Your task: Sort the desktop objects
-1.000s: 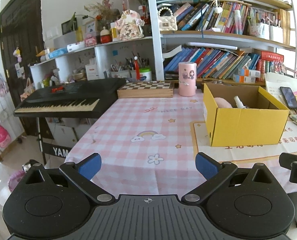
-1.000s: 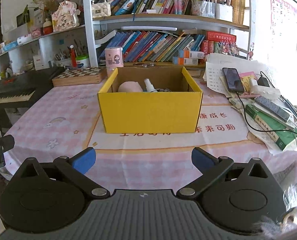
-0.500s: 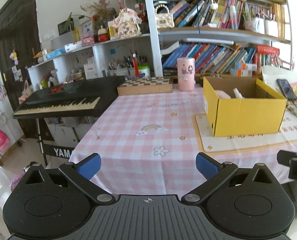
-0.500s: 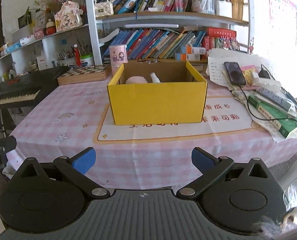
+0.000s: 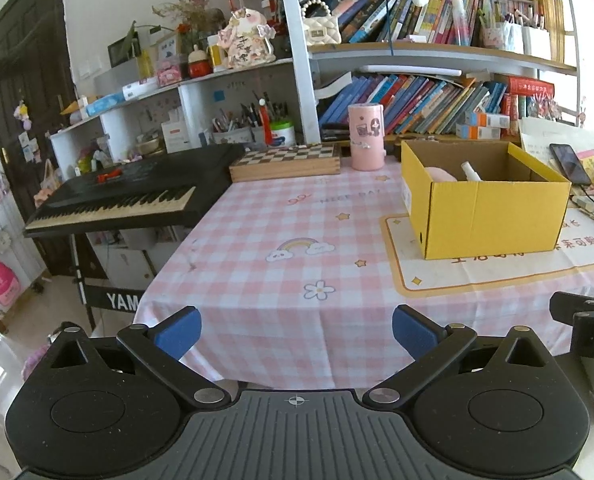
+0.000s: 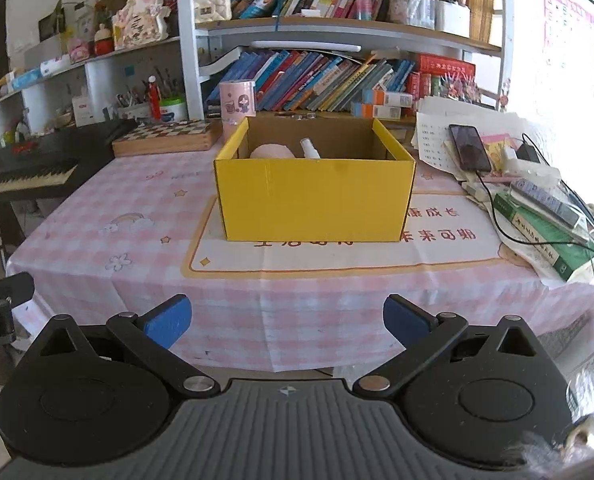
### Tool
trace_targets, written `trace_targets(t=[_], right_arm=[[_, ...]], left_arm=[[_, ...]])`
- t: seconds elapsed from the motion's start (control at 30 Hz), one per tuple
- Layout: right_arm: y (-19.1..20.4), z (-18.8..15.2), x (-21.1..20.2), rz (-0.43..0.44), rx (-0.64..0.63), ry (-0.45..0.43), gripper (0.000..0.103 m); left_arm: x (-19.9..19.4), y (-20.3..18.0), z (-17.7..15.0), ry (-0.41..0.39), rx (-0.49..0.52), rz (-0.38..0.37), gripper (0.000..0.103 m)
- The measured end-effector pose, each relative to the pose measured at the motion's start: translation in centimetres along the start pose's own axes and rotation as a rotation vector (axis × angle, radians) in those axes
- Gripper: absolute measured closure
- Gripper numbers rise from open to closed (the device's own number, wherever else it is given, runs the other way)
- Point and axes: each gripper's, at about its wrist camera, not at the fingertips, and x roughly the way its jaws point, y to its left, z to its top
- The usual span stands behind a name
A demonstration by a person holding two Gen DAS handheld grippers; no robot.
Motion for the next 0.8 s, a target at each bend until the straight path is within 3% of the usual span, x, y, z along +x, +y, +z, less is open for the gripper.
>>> trace_targets(t=[0.8], right_arm=[[-0.06, -0.2, -0.08, 0.03, -0.001, 0.042, 0.0]], left_arm=[[-0.13, 0.44, -0.43, 0.033, -0.033, -0.01, 0.0]])
